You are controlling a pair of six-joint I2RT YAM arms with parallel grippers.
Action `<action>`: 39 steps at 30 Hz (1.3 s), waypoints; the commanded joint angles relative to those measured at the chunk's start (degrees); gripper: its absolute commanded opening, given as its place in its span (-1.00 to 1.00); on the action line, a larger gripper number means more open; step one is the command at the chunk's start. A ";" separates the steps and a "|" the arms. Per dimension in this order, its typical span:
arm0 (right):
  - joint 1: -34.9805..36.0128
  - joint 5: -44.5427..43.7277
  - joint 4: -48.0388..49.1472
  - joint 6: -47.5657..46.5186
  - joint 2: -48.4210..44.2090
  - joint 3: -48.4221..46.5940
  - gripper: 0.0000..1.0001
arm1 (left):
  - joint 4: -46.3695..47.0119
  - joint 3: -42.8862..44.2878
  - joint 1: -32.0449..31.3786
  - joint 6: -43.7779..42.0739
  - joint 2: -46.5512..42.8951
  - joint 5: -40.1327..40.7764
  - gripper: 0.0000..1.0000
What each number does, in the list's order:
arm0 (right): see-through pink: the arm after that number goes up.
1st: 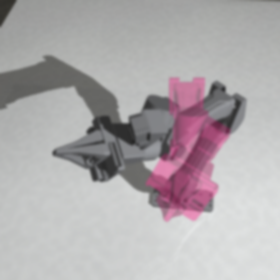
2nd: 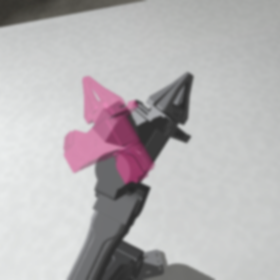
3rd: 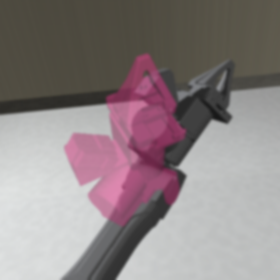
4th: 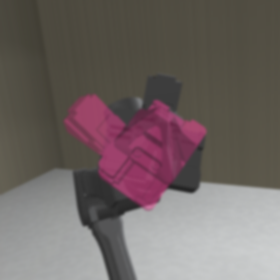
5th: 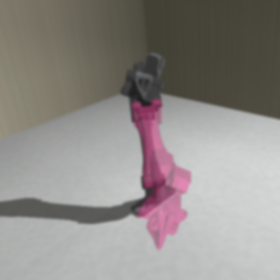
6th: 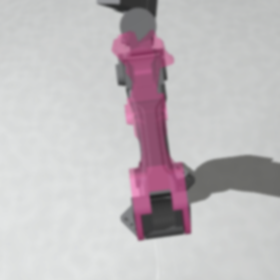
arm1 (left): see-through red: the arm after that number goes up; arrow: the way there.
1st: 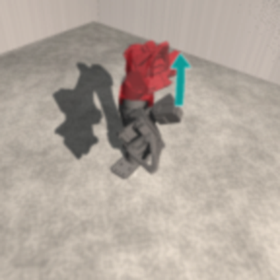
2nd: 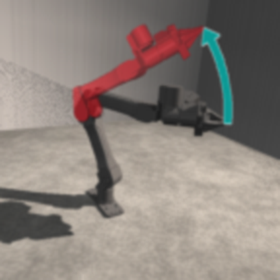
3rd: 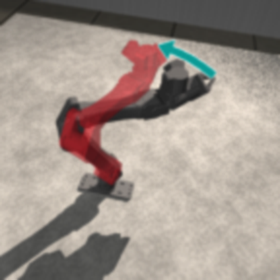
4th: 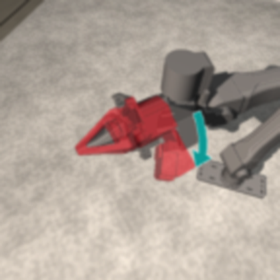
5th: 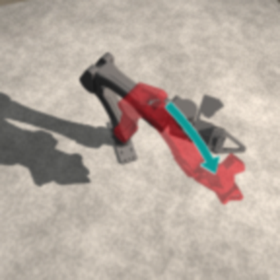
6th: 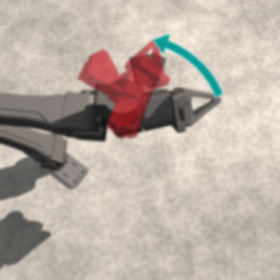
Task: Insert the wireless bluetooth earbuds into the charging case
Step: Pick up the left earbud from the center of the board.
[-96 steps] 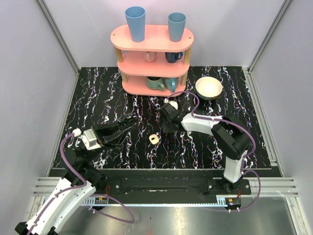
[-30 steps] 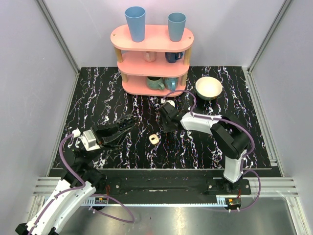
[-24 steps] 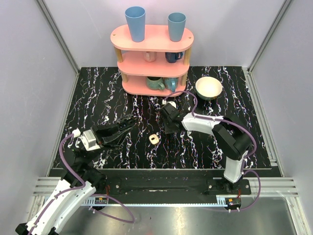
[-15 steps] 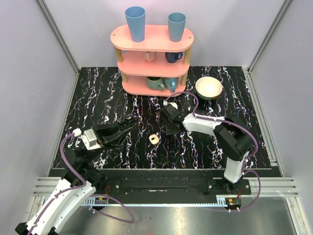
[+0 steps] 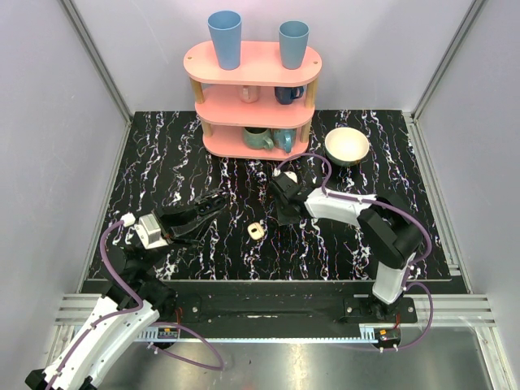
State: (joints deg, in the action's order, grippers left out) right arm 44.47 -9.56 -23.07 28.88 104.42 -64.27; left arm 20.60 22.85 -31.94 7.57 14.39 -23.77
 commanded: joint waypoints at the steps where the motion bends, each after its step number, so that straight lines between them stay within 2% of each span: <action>1: -0.17 -1.86 -1.01 -1.19 -4.57 -1.38 -0.43 | 2.87 0.44 -0.14 0.86 0.46 -0.31 -1.00; 4: -0.78 -0.99 0.48 -5.13 -6.51 -1.91 -0.39 | 2.87 0.53 -0.14 1.04 0.37 -0.31 -1.00; 7: -1.92 4.80 3.81 -9.44 -7.65 -2.00 -0.37 | 2.95 0.44 -0.14 1.04 0.46 -0.23 -1.00; 11: -5.70 22.26 7.07 -13.06 -5.38 -3.49 -0.31 | 3.66 0.53 -0.14 1.22 0.90 -0.40 -1.00; 14: -6.67 30.02 7.78 -15.08 -1.51 -4.98 -0.29 | 3.66 0.79 -0.14 1.30 1.34 -0.66 -1.00; 17: -7.02 33.02 9.18 -16.14 1.30 -5.25 -0.28 | 3.40 0.88 -0.22 1.30 1.25 -0.58 -1.00; 23: -7.99 35.92 9.19 -17.54 3.68 -6.04 -0.26 | 2.60 0.70 -0.14 0.95 0.46 -0.05 -1.00; 39: -7.99 29.69 6.55 -19.66 4.39 -4.37 -0.27 | 3.22 0.44 -0.14 1.04 1.08 -0.05 -1.00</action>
State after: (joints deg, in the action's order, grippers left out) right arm 36.75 22.00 -16.16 10.35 108.51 -67.92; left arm 21.06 22.85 -31.94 8.03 15.33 -23.77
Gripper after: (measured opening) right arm 0.368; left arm 0.336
